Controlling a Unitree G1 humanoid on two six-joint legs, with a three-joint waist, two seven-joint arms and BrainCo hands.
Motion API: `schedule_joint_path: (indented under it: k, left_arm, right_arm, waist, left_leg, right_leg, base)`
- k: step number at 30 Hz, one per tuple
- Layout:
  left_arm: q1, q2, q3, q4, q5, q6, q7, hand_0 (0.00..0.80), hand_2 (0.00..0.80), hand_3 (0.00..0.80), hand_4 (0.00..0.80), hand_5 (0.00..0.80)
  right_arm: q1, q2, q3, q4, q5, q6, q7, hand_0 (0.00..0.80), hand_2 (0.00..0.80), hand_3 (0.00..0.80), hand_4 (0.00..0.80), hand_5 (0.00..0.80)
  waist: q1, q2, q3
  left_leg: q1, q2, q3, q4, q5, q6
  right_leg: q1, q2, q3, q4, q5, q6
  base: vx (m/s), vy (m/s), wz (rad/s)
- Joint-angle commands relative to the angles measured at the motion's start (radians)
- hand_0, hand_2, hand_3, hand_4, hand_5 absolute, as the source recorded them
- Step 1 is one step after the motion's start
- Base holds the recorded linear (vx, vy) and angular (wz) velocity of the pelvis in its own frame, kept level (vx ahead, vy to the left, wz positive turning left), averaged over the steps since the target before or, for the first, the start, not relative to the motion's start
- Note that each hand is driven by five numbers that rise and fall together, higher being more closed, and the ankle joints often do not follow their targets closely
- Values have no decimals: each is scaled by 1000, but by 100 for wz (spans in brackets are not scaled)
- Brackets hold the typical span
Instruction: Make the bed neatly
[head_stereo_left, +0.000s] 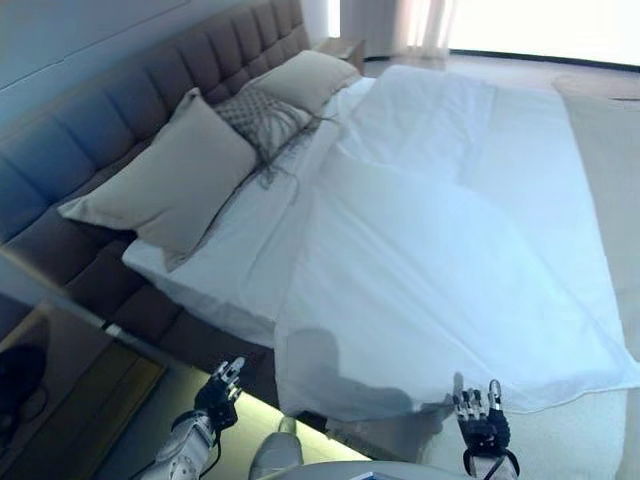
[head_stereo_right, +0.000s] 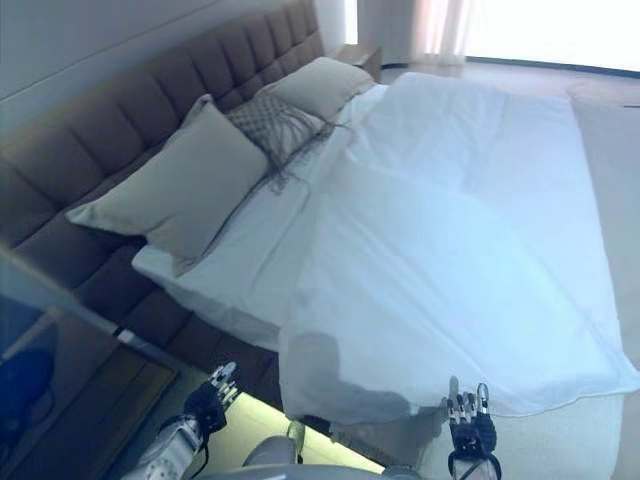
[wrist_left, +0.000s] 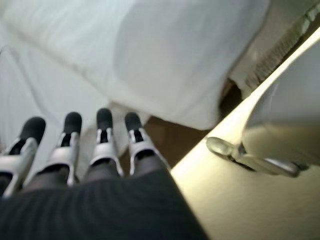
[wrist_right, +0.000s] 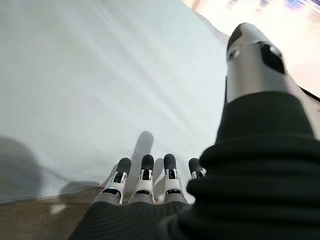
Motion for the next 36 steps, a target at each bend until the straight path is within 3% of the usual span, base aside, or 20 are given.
schedule_joint_path:
  k: [1, 3, 5, 8, 10, 11, 15, 18, 19, 20, 24, 27, 29, 36]
  left_arm:
    - [-28, 89, 1, -130, -16, -17, -31, 0, 0, 0, 0, 0]
    - [-16, 110, 16, -145, 12, -24, -56, 0, 0, 0, 0, 0]
    - [-15, 127, 25, -141, 9, -32, -65, 0, 0, 0, 0, 0]
    - [-50, 161, 4, -164, -8, -71, -42, 0, 0, 0, 0, 0]
    - [-164, 197, -26, -147, -49, -114, -6, 0, 0, 0, 0, 0]
    - [-233, 208, -37, -134, -67, -131, 5, 0, 0, 0, 0, 0]
    - [-341, 233, -54, -129, -91, -123, 26, 0, 0, 0, 0, 0]
    - [-347, 225, -56, -138, -70, -91, 32, 0, 0, 0, 0, 0]
    - [-349, 224, -60, -134, -64, -87, 32, 0, 0, 0, 0, 0]
    - [-352, 222, -67, -126, -61, -87, 35, 0, 0, 0, 0, 0]
    - [-355, 230, -77, -82, -73, -105, 31, 0, 0, 0, 0, 0]
    - [-345, 249, -67, -94, -84, -114, 38, 0, 0, 0, 0, 0]
    - [-348, 276, -57, -101, -91, -108, 28, 0, 0, 0, 0, 0]
    - [-397, 314, -93, -126, -108, -109, 35, 0, 0, 0, 0, 0]
  right_arm:
    - [22, 3, -85, -52, 16, -101, 8, 0, 0, 0, 0, 0]
    - [25, 1, -123, -52, 8, -109, -11, 0, 0, 0, 0, 0]
    - [13, 4, -166, -13, -29, -94, -8, 0, 0, 0, 0, 0]
    - [-56, -27, -193, 60, 0, -77, 2, 0, 0, 0, 0, 0]
    - [-178, -73, -209, 162, 49, -63, 45, 0, 0, 0, 0, 0]
    - [-243, -102, -207, 219, 89, -59, 73, 0, 0, 0, 0, 0]
    - [-275, -113, -199, 272, 155, -64, 111, 0, 0, 0, 0, 0]
    - [-225, -113, -240, 287, 186, -18, 166, 0, 0, 0, 0, 0]
    - [-219, -116, -251, 289, 190, -14, 177, 0, 0, 0, 0, 0]
    - [-219, -126, -267, 298, 199, -6, 192, 0, 0, 0, 0, 0]
    - [-263, -195, -297, 414, 231, 75, 243, 0, 0, 0, 0, 0]
    - [-306, -235, -294, 484, 293, 142, 283, 0, 0, 0, 0, 0]
    - [-333, -251, -305, 530, 328, 182, 308, 0, 0, 0, 0, 0]
    - [-382, -255, -290, 559, 421, 194, 328, 0, 0, 0, 0, 0]
  waist:
    - [-3, -15, -12]
    - [2, -22, -7]
    - [-1, -24, 3]
    - [-7, -39, 34]
    - [-14, -41, 78]
    - [-11, -37, 104]
    - [10, -36, 140]
    - [19, -50, 140]
    - [18, -53, 139]
    - [18, -58, 142]
    - [29, -59, 158]
    - [56, -72, 176]
    - [68, -76, 186]
    - [74, -67, 200]
  left_leg:
    - [-116, 34, 15, 74, 20, 13]
    - [-140, 1, 9, 132, -13, 26]
    - [-106, -12, 26, 124, -35, 39]
    - [-95, -6, 48, 128, -56, 37]
    - [-168, 7, 37, 154, -71, 29]
    - [-218, 27, 31, 164, -69, 28]
    - [-324, 89, 19, 179, -34, -8]
    - [-363, 176, 85, 145, 30, -52]
    - [-373, 185, 96, 140, 42, -57]
    - [-396, 182, 91, 145, 49, -61]
    - [-484, 155, -1, 237, 19, -75]
    - [-525, 133, -99, 264, 12, -81]
    - [-538, 138, -114, 257, 14, -82]
    - [-613, 113, -116, 267, 23, -82]
  right_leg:
    - [7, -157, 2, -93, 191, 103]
    - [-19, -206, -8, -42, 190, 126]
    - [-84, -252, -31, 35, 239, 132]
    - [-163, -245, -6, -61, 313, 146]
    - [-258, -226, 40, -134, 382, 158]
    - [-292, -212, 54, -143, 383, 161]
    - [-275, -183, -22, -198, 370, 170]
    - [-211, -183, -150, -244, 367, 182]
    - [-202, -188, -170, -246, 365, 183]
    - [-204, -195, -173, -239, 358, 183]
    - [-246, -194, -132, -201, 321, 175]
    - [-261, -177, -92, -214, 322, 173]
    - [-268, -170, -85, -223, 320, 175]
    - [-315, -184, -91, -242, 330, 185]
  base:
    - [127, 286, 13]
    - [146, 287, 13]
    - [194, 229, -1]
    - [-27, -65, -19]
    - [-478, -219, -21]
    - [-527, -219, -4]
    - [-164, -250, 37]
    - [26, -235, 11]
    - [14, -108, 33]
    - [-8, -63, 36]
    - [-11, -38, 22]
    - [-21, -100, 5]
    - [-4, -105, -26]
    - [-21, -48, 4]
